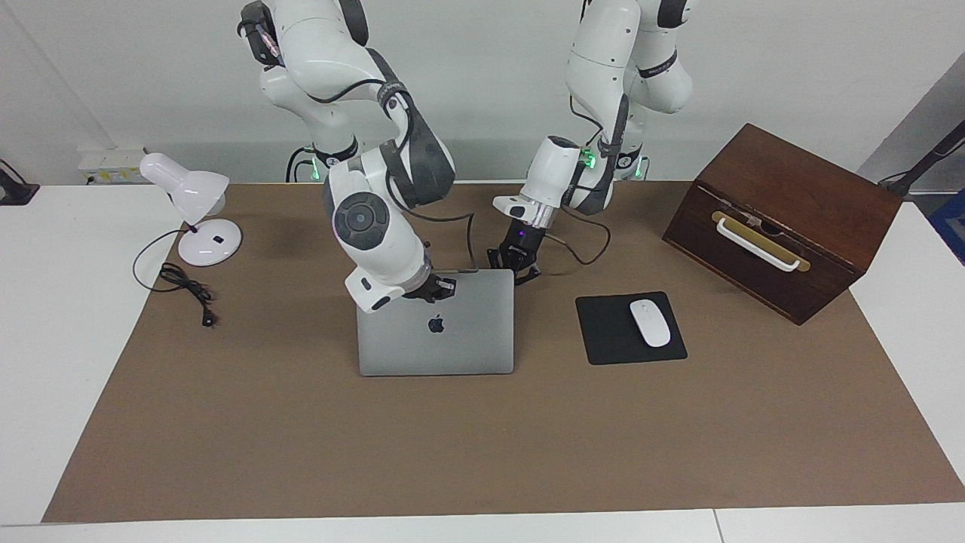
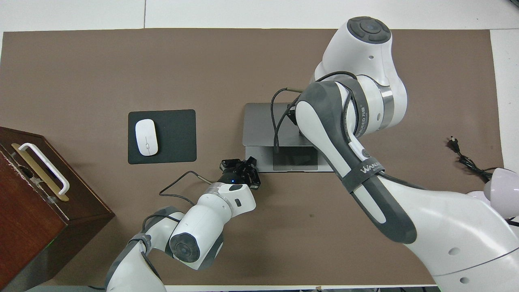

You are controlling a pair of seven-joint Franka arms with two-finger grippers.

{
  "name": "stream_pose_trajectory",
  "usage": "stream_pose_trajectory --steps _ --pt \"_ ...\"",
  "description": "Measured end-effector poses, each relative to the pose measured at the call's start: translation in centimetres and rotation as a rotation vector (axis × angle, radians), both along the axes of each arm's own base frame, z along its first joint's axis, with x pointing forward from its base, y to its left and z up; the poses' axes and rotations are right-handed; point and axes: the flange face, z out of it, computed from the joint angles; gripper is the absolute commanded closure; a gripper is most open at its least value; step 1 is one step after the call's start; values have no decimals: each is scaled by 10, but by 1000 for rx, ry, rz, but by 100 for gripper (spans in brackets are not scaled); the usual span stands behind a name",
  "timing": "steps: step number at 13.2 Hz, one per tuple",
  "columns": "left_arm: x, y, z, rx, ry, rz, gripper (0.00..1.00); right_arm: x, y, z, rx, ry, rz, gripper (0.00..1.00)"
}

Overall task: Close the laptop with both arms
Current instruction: 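Push the laptop lid down toward the keyboard with the right gripper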

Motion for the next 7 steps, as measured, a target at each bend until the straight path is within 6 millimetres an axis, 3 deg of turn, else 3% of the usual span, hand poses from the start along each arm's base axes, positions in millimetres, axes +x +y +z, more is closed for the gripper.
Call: stream_pose_trajectory --steps 7 --pt "0 0 0 1 0 -1 100 -26 -6 -39 -20 41 -10 100"
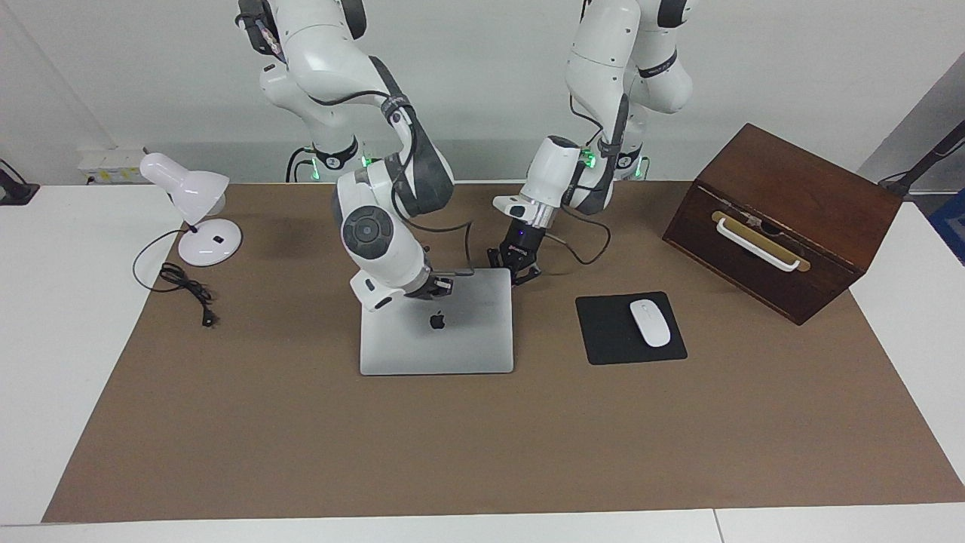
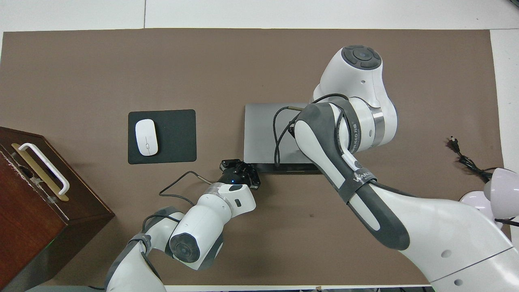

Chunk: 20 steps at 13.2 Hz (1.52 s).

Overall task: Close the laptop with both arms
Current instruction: 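Push the laptop lid down toward the keyboard with the right gripper, then release the closed lid and withdraw the right gripper away from the laptop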

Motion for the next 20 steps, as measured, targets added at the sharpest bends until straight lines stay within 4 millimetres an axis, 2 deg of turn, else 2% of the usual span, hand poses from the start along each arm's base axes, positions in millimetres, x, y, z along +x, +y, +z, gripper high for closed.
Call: stream_pose_trajectory --steps 9,14,17,20 --pt "0 0 0 0 0 0 100 -20 -10 -23 -13 15 -16 100" --pt "0 0 0 0 -1 -1 100 -21 -11 -21 -11 7 -18 100" --pt "0 0 0 0 -1 -1 100 -20 -12 -9 -4 -9 -19 100" --pt "0 0 0 0 -1 -1 100 -12 -24 28 12 -34 -34 100"
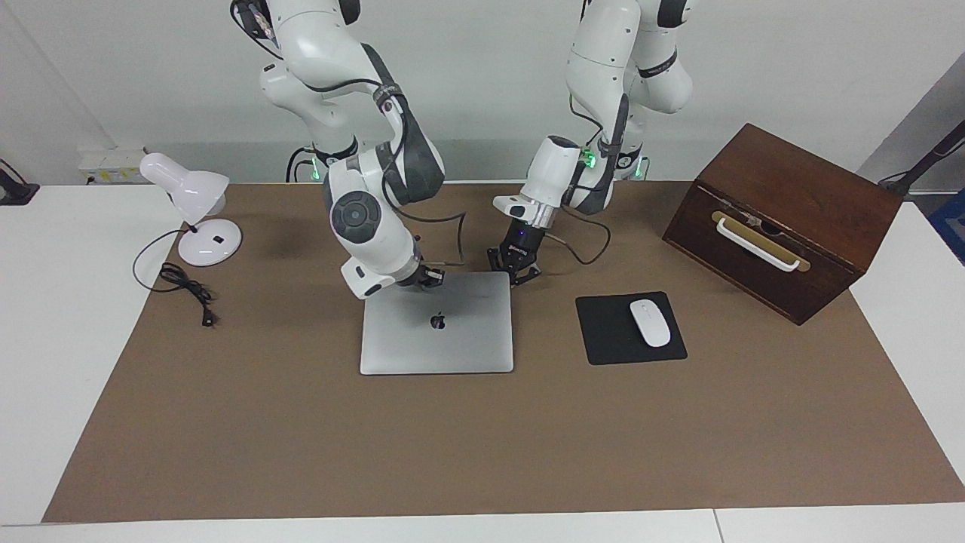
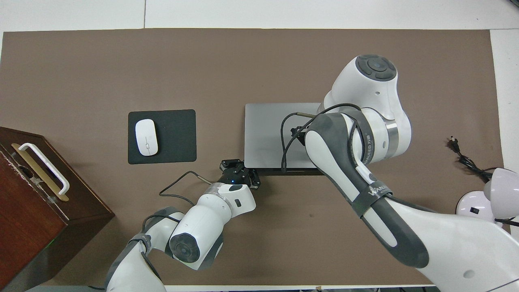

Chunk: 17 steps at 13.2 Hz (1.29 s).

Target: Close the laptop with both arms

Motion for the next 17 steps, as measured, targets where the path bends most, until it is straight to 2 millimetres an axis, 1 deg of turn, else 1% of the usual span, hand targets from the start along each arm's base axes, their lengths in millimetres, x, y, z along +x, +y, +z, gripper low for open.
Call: stream_pose_trajectory --steps 4,5,6,7,8,9,10,11,13,14,15,17 --pt "0 0 0 0 0 0 100 20 -42 72 31 -113 -60 100" --pt "0 0 0 0 0 0 100 27 -59 93 26 -161 -61 78" --pt "0 0 0 -1 1 2 100 35 -80 113 7 -215 -45 60" --pt "0 0 0 -3 2 5 100 41 -104 134 -21 -272 -14 51" --pt "0 0 0 -5 4 7 100 46 -128 154 -42 -324 17 48" --pt "0 1 1 -6 7 10 100 49 -152 172 -51 -366 44 39" --pt "-1 3 1 -6 9 14 100 51 -178 187 -55 -403 70 18" --pt "-1 6 4 -6 12 19 100 53 -202 198 -63 -430 95 0" --pt "1 10 14 -2 34 28 100 53 -241 214 -101 -471 152 0" --pt "4 12 23 3 56 31 100 53 -252 221 -115 -485 173 0" --pt "7 15 36 10 84 37 100 50 -256 230 -133 -499 186 0" --pt "12 27 66 21 144 50 100 39 -259 258 -177 -538 196 0"
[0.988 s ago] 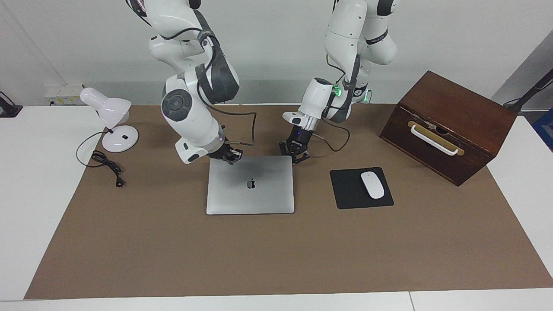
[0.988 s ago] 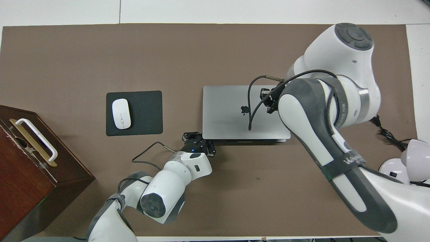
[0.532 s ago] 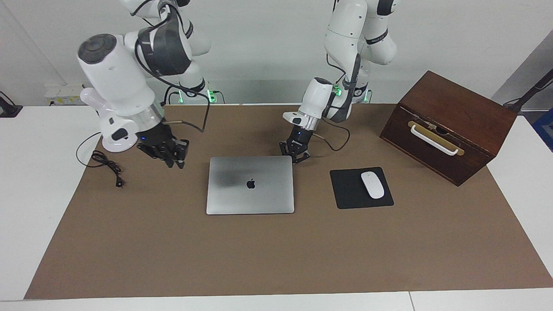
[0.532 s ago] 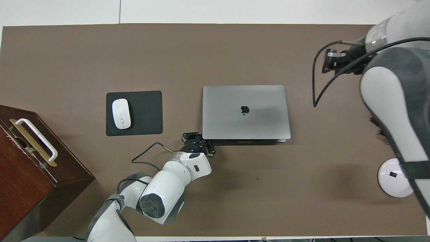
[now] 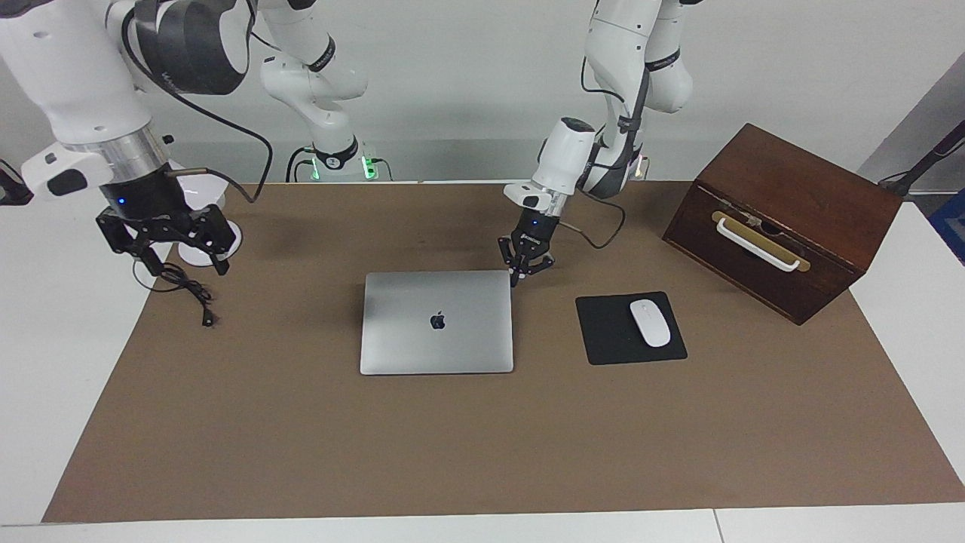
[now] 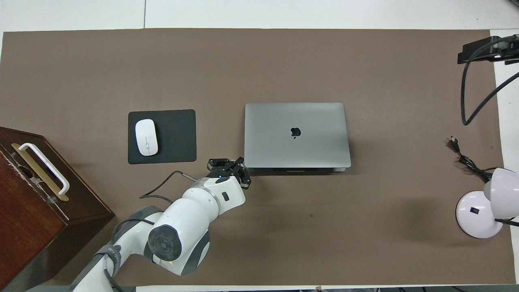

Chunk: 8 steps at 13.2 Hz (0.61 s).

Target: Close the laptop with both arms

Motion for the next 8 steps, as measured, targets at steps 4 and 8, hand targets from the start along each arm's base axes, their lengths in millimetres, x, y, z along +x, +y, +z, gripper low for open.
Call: stream_pose_trajectory --steps 4,8 --pt "2 32 55 38 121 -1 100 -39 -10 44 -2 2 -16 0" --pt "8 87 128 75 280 24 100 -60 -10 25 13 57 -40 0"
